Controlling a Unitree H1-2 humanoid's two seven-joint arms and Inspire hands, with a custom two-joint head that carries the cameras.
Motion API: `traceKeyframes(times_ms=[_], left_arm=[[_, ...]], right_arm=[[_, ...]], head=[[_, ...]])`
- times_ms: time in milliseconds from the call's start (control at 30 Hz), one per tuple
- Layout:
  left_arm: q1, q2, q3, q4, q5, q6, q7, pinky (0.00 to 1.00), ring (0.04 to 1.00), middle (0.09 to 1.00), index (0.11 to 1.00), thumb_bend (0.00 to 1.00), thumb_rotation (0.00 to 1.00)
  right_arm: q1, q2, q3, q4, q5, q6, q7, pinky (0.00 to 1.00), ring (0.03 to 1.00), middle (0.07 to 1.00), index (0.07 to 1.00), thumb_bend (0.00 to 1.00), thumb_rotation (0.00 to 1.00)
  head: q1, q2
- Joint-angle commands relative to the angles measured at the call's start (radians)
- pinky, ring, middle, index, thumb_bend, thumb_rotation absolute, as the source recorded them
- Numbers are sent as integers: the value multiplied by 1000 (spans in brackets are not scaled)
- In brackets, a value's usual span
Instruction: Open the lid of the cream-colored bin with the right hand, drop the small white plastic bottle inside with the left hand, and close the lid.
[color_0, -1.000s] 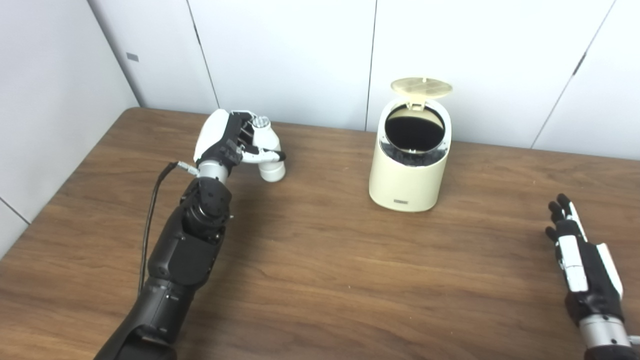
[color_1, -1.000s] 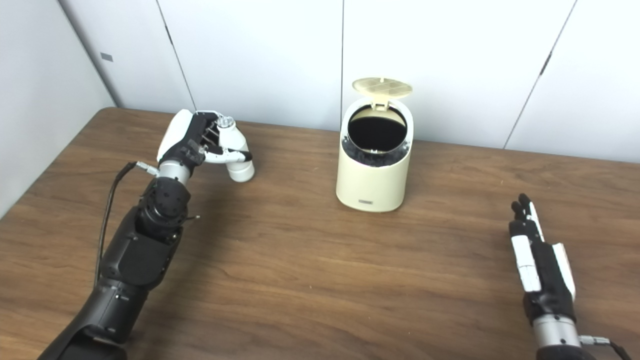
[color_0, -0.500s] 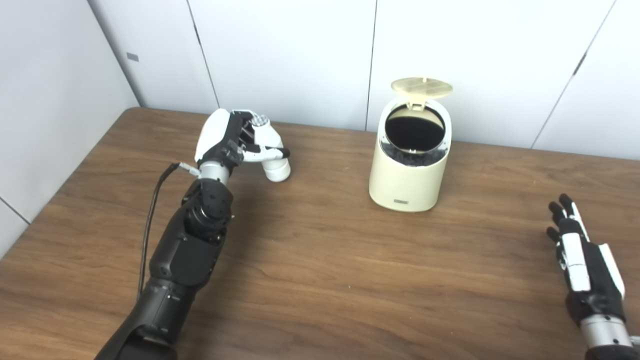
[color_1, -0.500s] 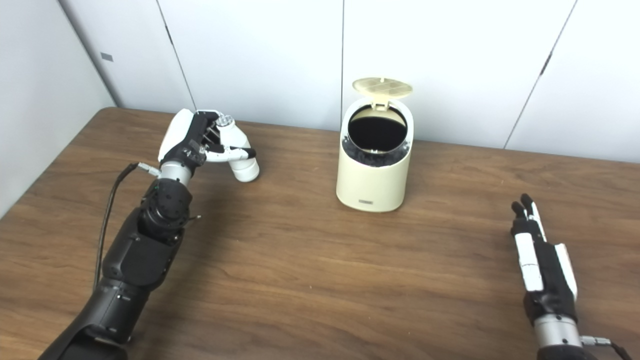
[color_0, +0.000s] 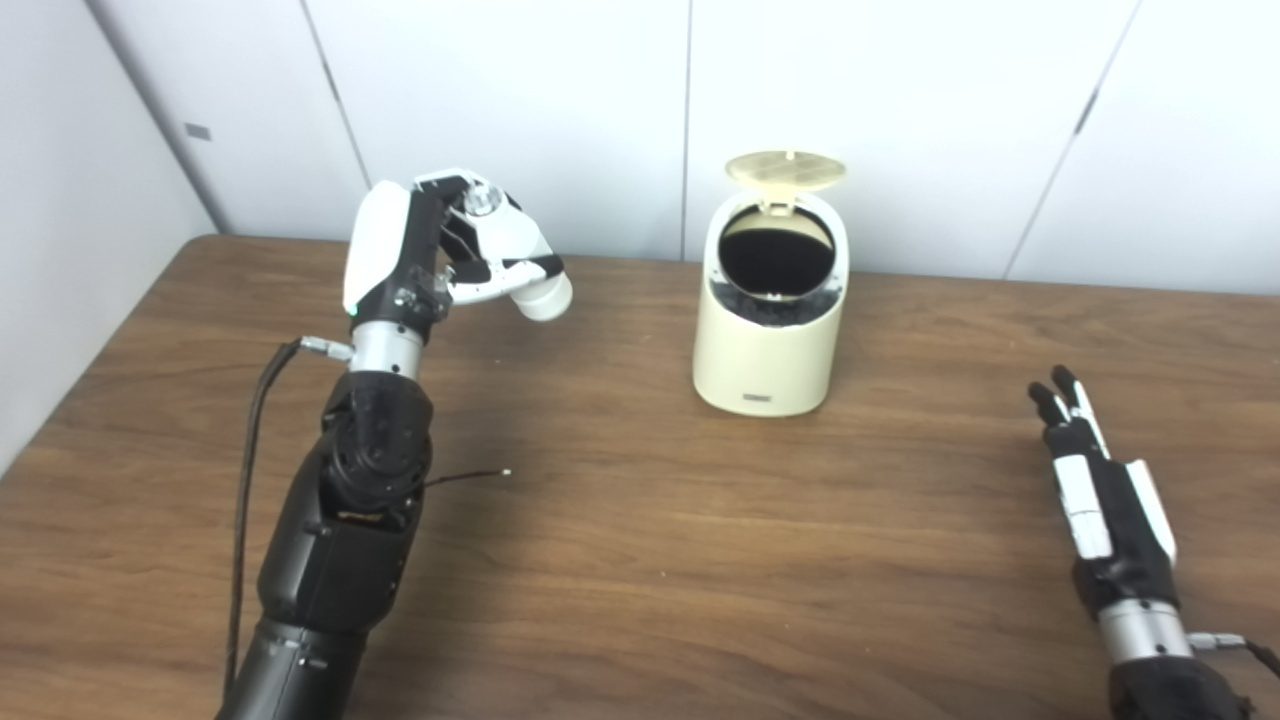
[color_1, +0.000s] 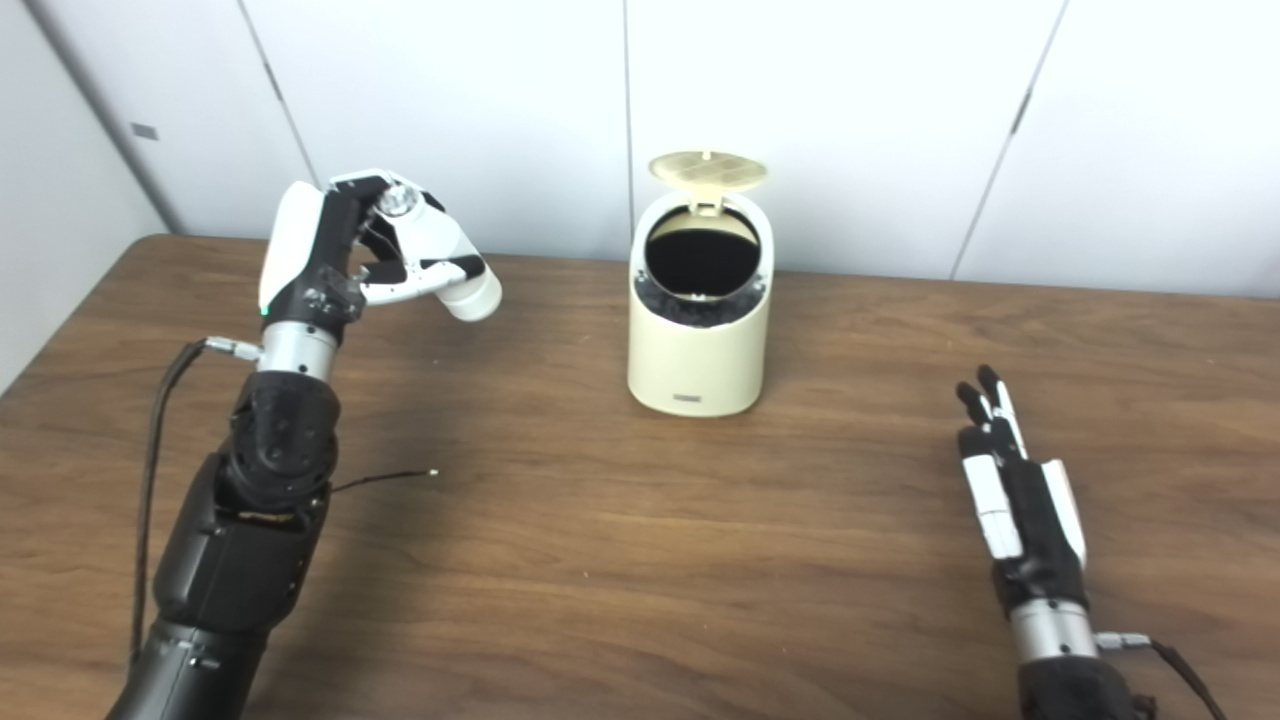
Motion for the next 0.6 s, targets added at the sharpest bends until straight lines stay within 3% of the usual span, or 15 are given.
traceKeyframes(times_ms=[0,167,300,567], left_arm=[[-35,1,-3,-54,27,-24,16,363,408,493,505,500,0],[-38,-20,-13,-72,27,-66,21,353,412,496,496,501,0],[-40,-56,-18,-81,55,-60,37,347,404,500,494,500,0],[-33,-101,-51,-71,116,-137,88,359,410,506,486,500,0]], right_arm=[[-14,9,6,15,-17,-12,-17,1000,988,954,986,760,1000],[-17,20,14,35,-23,-24,-26,1000,990,953,985,758,1000],[-14,27,13,44,-6,-32,-23,1000,990,958,989,737,1000],[-22,29,3,89,17,-60,-22,997,987,961,996,705,1000]], head=[[-6,-6],[-20,-41],[-27,-69],[-29,-109]])
